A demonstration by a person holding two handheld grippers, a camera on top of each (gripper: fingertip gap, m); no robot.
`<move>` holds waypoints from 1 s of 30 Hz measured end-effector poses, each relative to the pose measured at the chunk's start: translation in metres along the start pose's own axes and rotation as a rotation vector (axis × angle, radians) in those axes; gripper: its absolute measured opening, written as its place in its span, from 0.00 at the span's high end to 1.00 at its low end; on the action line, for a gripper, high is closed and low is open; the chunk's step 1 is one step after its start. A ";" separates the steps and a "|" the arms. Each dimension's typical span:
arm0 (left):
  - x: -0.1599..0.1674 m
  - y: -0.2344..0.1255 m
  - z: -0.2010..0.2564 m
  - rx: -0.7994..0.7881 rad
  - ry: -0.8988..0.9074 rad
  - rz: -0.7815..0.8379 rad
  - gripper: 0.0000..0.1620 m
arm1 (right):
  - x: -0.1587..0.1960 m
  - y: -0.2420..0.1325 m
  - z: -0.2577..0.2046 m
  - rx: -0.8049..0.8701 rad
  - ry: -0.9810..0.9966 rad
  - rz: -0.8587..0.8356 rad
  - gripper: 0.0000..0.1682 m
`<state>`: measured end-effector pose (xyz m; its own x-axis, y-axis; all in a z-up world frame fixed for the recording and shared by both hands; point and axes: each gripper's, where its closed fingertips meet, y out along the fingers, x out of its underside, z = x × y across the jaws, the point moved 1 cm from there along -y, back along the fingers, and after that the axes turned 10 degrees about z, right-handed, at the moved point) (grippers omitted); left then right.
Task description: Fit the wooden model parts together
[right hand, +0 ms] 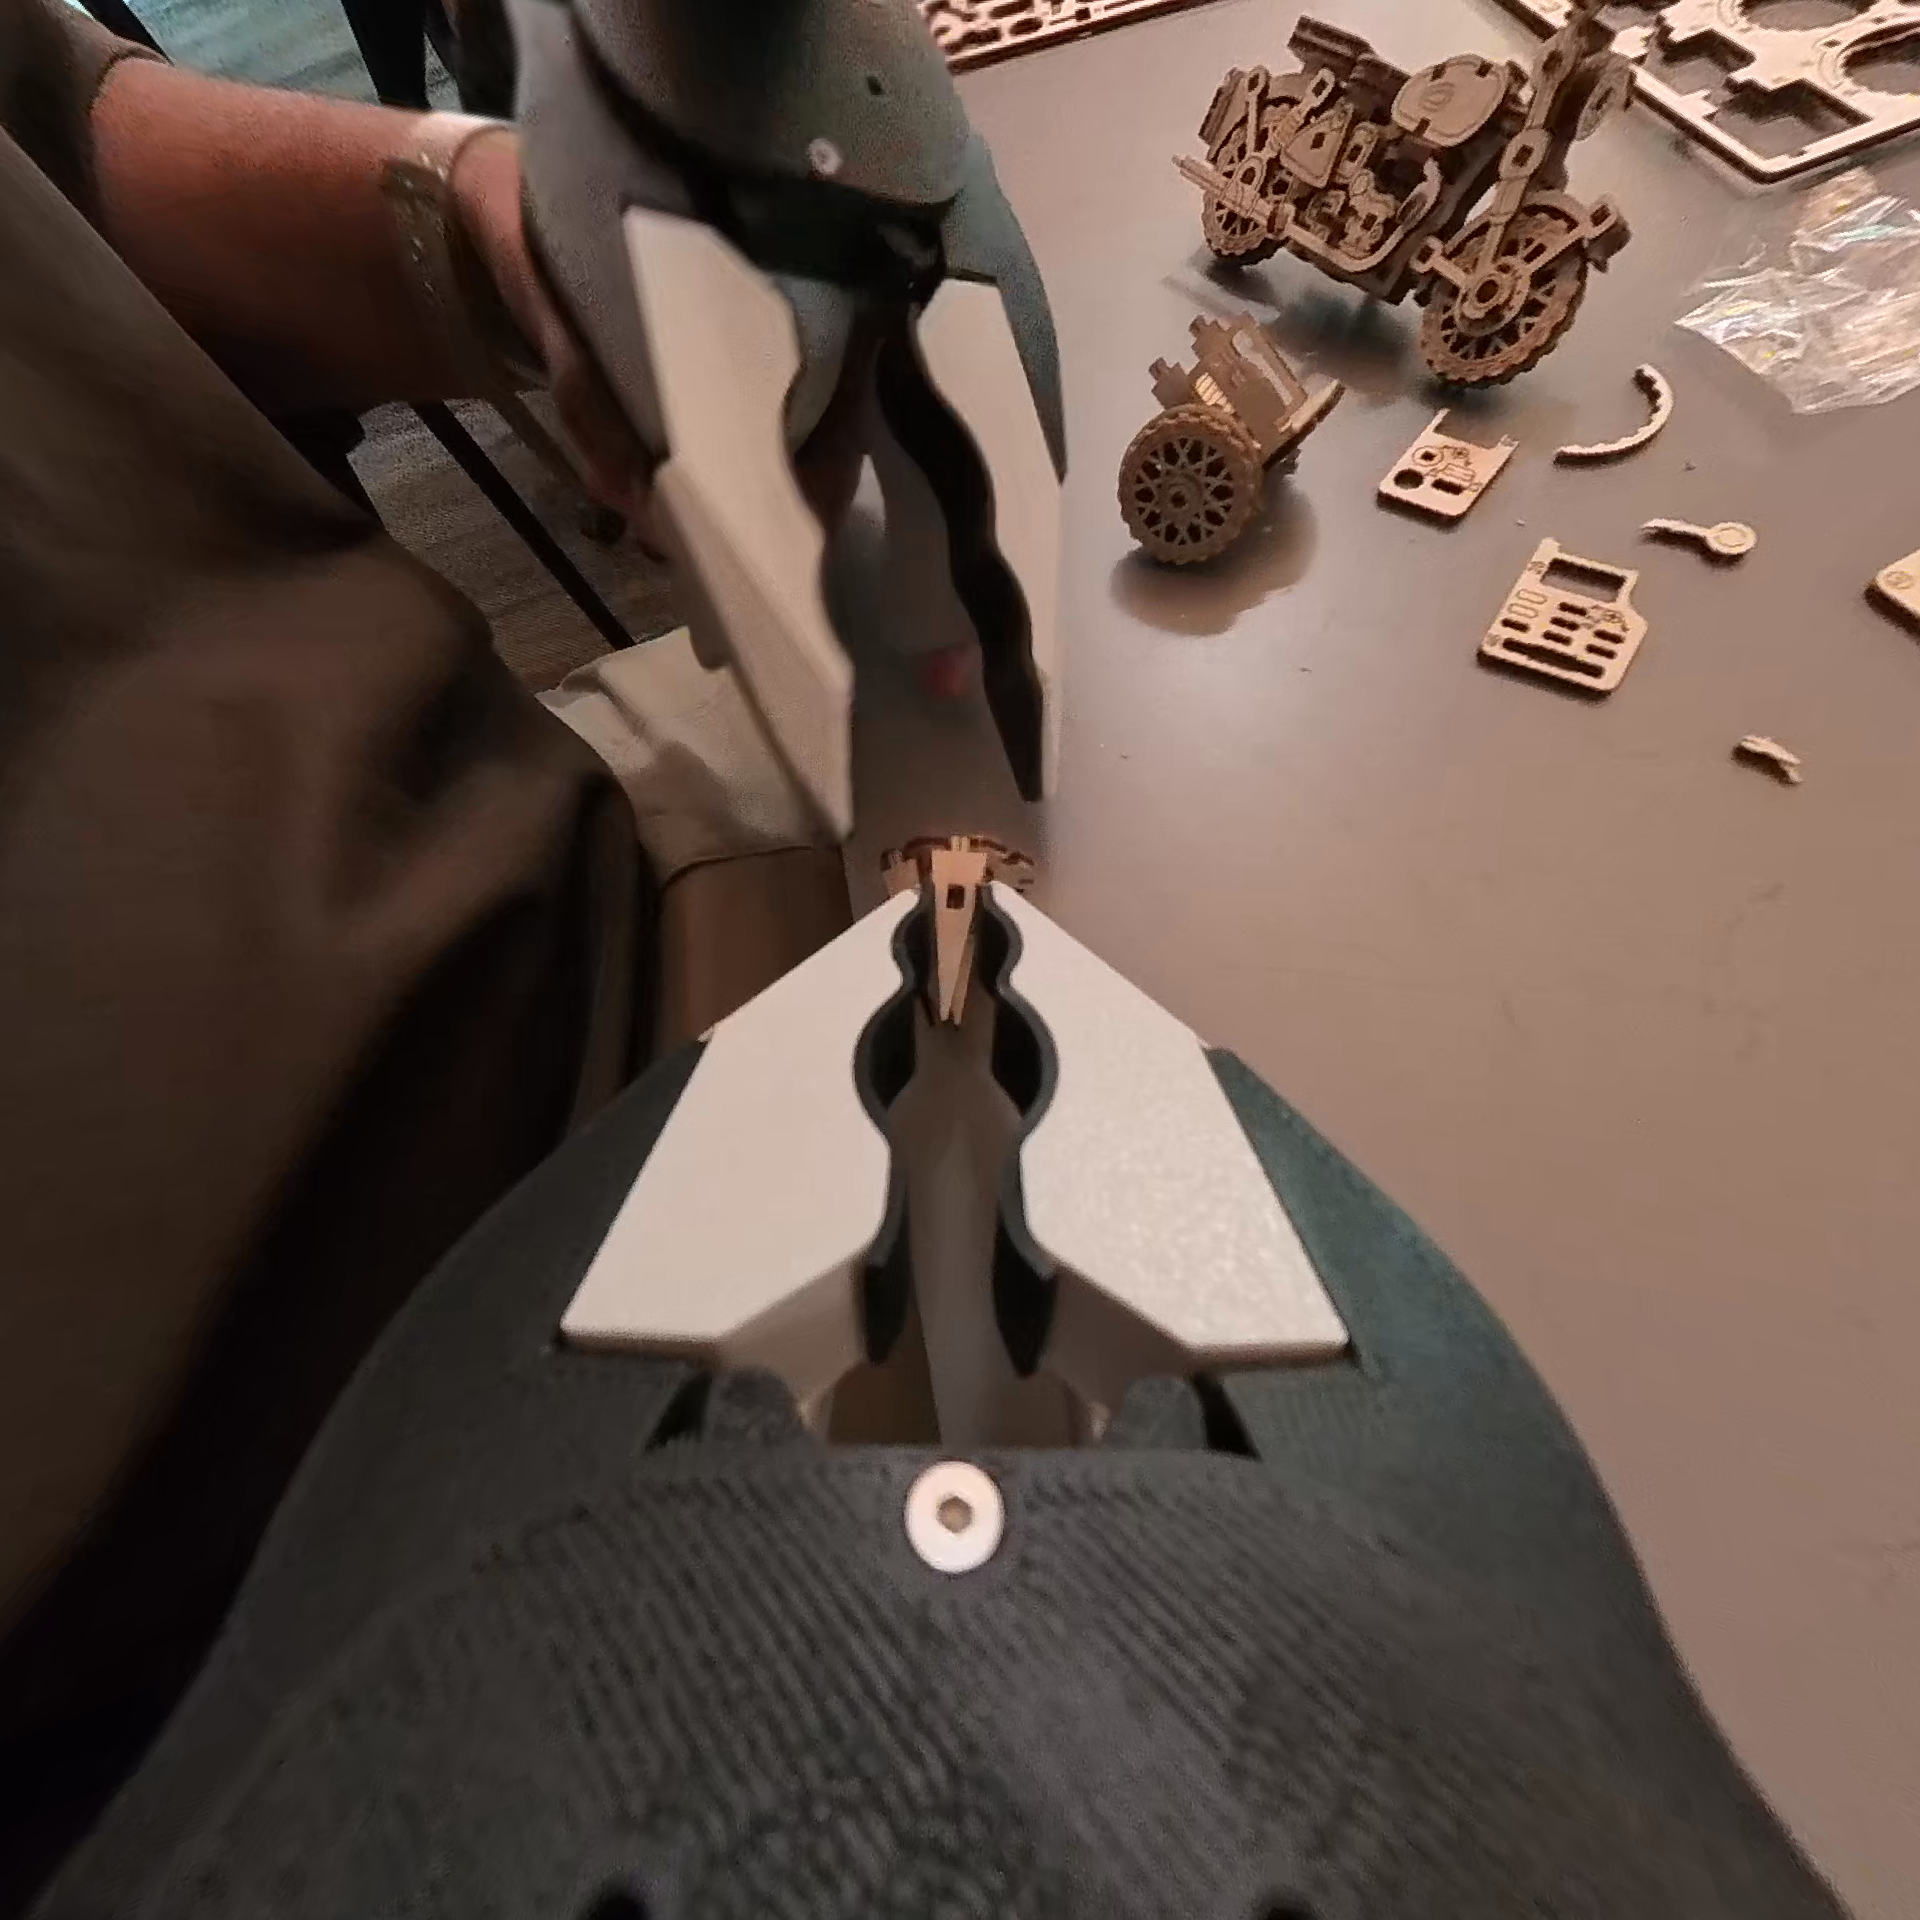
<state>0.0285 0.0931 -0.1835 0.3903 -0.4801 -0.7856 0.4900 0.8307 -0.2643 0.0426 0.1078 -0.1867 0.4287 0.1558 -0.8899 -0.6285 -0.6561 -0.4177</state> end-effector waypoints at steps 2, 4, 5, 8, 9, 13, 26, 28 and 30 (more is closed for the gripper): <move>-0.007 -0.003 0.000 0.045 -0.237 0.043 0.85 | 0.000 0.000 -0.001 0.005 -0.018 -0.004 0.96; -0.005 -0.002 0.001 0.068 -0.362 0.042 0.89 | 0.000 0.001 -0.001 0.012 -0.037 -0.008 0.97; -0.002 -0.001 0.000 0.060 -0.368 0.030 0.90 | -0.001 0.001 -0.001 0.015 -0.046 -0.010 0.97; 0.000 0.002 0.000 0.030 -0.348 0.001 0.89 | -0.001 0.001 -0.001 0.022 -0.073 -0.014 0.97; 0.001 0.003 0.000 0.024 -0.347 -0.004 0.91 | -0.001 0.001 -0.002 0.022 -0.080 -0.015 0.97; 0.002 0.007 -0.003 0.014 -0.361 -0.010 0.95 | -0.001 0.001 -0.001 0.033 -0.104 -0.021 0.97; 0.005 0.009 -0.002 0.021 -0.345 -0.024 0.96 | 0.002 0.001 -0.003 -0.017 -0.042 -0.002 0.96; 0.005 0.009 -0.002 0.020 -0.343 -0.021 0.96 | 0.001 0.001 -0.003 -0.017 -0.040 0.002 0.96; 0.004 0.008 -0.002 0.021 -0.345 -0.019 0.96 | 0.001 0.001 -0.002 -0.015 -0.028 0.007 0.96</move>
<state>0.0324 0.0987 -0.1905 0.6195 -0.5655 -0.5445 0.5141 0.8164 -0.2629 0.0440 0.1055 -0.1874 0.4063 0.1716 -0.8975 -0.6215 -0.6682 -0.4090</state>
